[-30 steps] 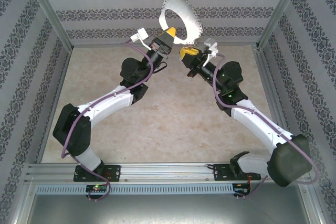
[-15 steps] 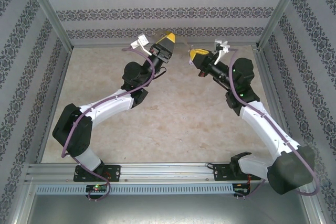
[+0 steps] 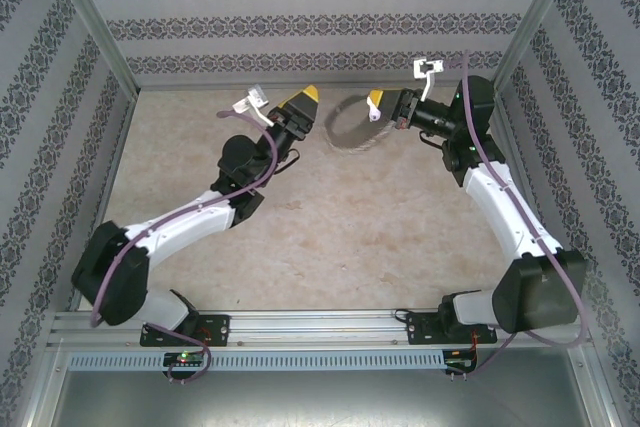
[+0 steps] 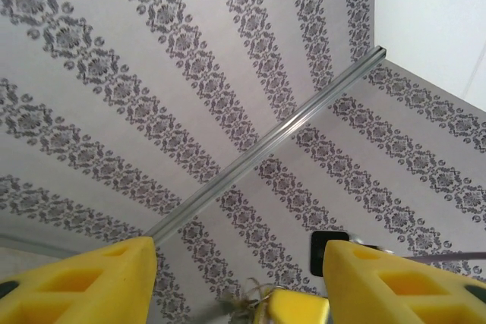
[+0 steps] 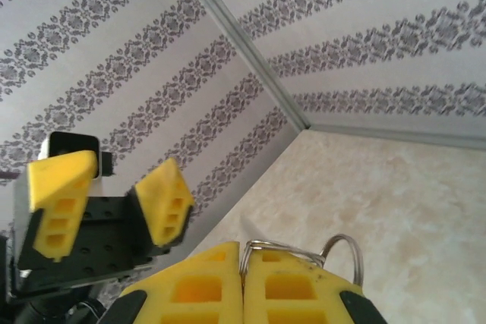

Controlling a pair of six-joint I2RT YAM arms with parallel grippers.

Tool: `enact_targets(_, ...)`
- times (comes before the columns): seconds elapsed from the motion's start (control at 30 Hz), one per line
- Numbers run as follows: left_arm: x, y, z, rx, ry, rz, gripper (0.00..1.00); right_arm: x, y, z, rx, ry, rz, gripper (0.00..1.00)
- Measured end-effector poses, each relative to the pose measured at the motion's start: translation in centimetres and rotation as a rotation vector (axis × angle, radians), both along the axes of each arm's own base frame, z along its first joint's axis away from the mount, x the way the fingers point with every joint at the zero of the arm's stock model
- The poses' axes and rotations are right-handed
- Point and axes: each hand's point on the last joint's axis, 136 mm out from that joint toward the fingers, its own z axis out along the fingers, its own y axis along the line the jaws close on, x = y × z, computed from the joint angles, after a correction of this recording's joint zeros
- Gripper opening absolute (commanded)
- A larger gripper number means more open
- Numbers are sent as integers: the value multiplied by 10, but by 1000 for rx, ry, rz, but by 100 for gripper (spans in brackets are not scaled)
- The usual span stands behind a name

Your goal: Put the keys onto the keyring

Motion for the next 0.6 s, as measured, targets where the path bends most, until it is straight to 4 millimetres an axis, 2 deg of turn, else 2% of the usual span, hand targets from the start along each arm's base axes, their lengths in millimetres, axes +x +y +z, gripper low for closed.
enact_targets(0.17, -18, 19, 12, 118, 0, 58, 66, -1, 8, -1, 6, 24, 115, 0)
enact_targets(0.27, -21, 20, 16, 240, -3, 78, 67, -9, 13, 1, 7, 24, 195, 0)
enact_targets(0.47, -17, 12, 27, 494, -44, 62, 69, -28, 20, 10, 9, 1, 359, 0)
enact_targets(0.6, -4, 8, 39, 637, -85, 44, 70, -34, 22, 13, 11, -4, 434, 0)
